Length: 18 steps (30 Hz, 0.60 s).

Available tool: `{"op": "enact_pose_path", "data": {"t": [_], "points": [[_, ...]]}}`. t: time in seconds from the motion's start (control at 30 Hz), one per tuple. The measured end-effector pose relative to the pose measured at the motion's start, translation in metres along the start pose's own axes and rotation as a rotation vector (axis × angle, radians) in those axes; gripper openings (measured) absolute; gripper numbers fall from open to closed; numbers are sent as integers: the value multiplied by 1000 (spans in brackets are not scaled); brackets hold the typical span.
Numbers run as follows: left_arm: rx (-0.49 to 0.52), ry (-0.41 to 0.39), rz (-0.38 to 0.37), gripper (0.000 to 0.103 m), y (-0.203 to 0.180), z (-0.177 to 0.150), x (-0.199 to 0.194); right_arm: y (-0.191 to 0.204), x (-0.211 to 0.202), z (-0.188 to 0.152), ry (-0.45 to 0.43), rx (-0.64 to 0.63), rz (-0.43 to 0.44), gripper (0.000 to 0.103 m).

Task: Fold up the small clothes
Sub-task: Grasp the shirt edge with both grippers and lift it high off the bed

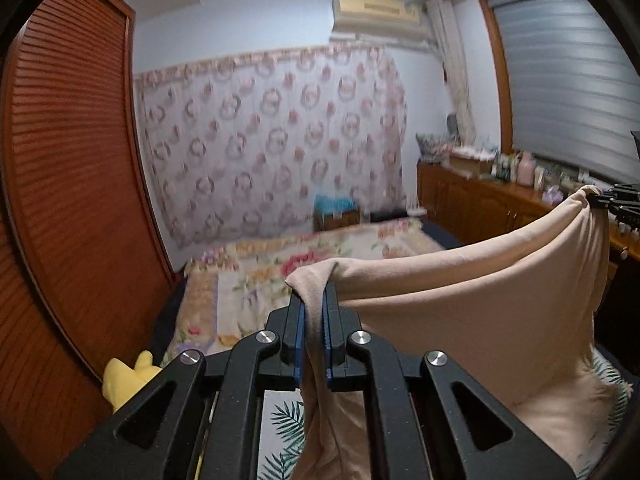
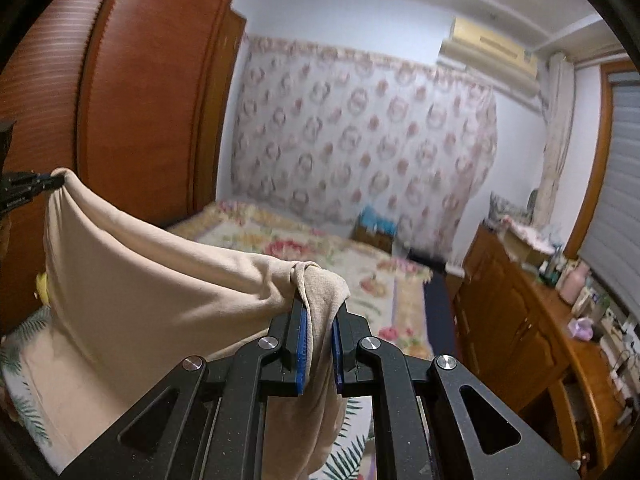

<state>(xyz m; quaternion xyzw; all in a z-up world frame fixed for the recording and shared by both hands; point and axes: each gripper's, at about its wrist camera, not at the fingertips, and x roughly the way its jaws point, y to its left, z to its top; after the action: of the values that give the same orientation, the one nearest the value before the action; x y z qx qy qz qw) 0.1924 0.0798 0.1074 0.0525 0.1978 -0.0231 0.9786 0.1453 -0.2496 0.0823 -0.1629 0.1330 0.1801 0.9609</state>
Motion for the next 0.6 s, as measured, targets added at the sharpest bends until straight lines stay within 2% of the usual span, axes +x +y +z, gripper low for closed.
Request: {"op": "enact_pose_path", "data": {"t": [0.27,0.43,0.6], "points": [[6,131,-15,8,-2,-13,98,-36,89,66,144,28,13,10],[17,210,-22,8,-7,-28,141,-51,143,75,236,63,33,10],[13,262,-25,8,-6,-40,168,-58,177,81,306,79,47,10]]}}
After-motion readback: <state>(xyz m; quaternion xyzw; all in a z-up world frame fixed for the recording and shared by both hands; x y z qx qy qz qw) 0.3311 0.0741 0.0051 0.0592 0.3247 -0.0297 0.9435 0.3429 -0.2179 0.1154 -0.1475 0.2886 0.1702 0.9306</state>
